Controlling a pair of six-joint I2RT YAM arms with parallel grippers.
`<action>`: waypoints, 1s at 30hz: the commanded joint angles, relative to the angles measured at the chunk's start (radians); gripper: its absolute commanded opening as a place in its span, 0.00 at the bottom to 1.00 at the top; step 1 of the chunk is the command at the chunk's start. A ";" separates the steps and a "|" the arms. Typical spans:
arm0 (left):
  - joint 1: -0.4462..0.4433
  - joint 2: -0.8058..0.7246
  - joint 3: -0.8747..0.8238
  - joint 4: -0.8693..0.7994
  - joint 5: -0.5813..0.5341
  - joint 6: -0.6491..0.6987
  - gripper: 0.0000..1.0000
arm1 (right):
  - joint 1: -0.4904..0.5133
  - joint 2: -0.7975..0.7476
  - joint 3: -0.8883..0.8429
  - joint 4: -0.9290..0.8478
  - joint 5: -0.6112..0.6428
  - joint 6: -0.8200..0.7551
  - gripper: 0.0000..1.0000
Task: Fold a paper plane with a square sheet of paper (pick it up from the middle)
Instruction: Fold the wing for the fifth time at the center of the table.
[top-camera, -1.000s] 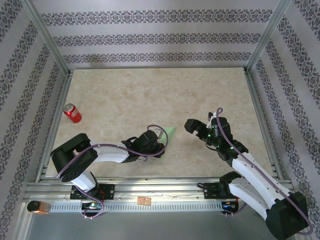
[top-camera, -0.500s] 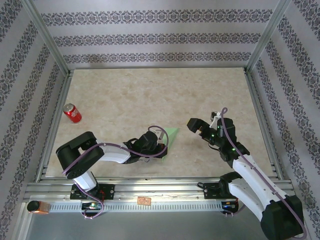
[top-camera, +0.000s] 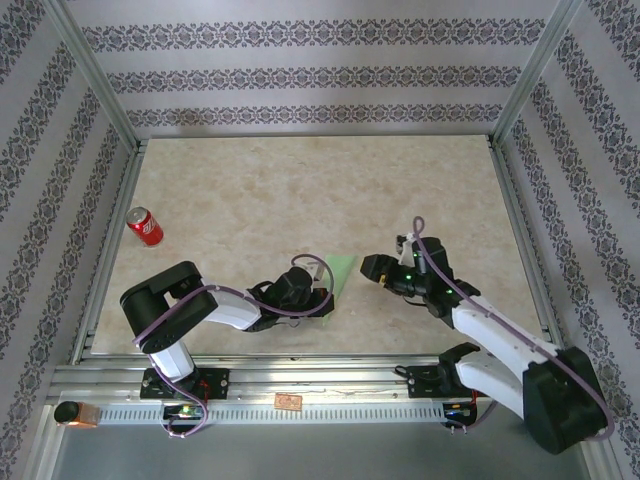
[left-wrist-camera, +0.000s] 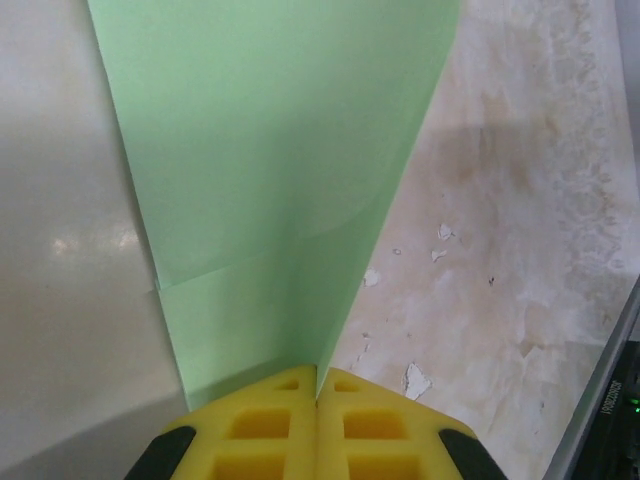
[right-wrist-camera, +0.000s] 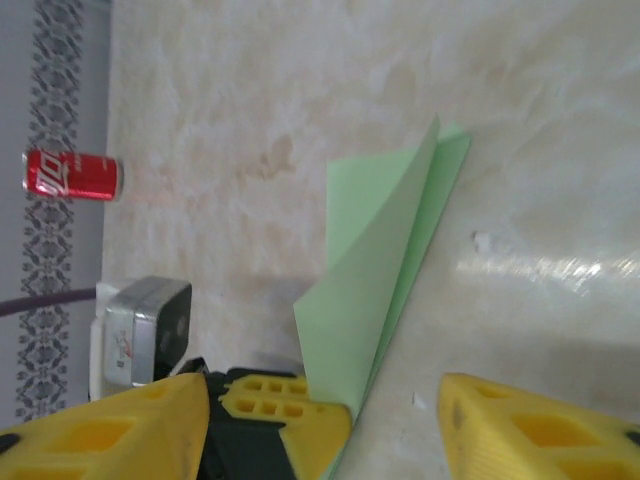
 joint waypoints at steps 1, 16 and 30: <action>0.018 0.023 -0.026 0.086 0.013 -0.050 0.00 | 0.041 0.068 0.054 0.017 0.008 -0.024 0.57; 0.043 0.042 -0.065 0.200 0.032 -0.163 0.00 | 0.124 0.263 0.115 0.055 0.014 -0.054 0.19; 0.072 0.134 -0.120 0.437 0.072 -0.282 0.00 | 0.141 0.399 0.175 0.123 -0.064 -0.071 0.14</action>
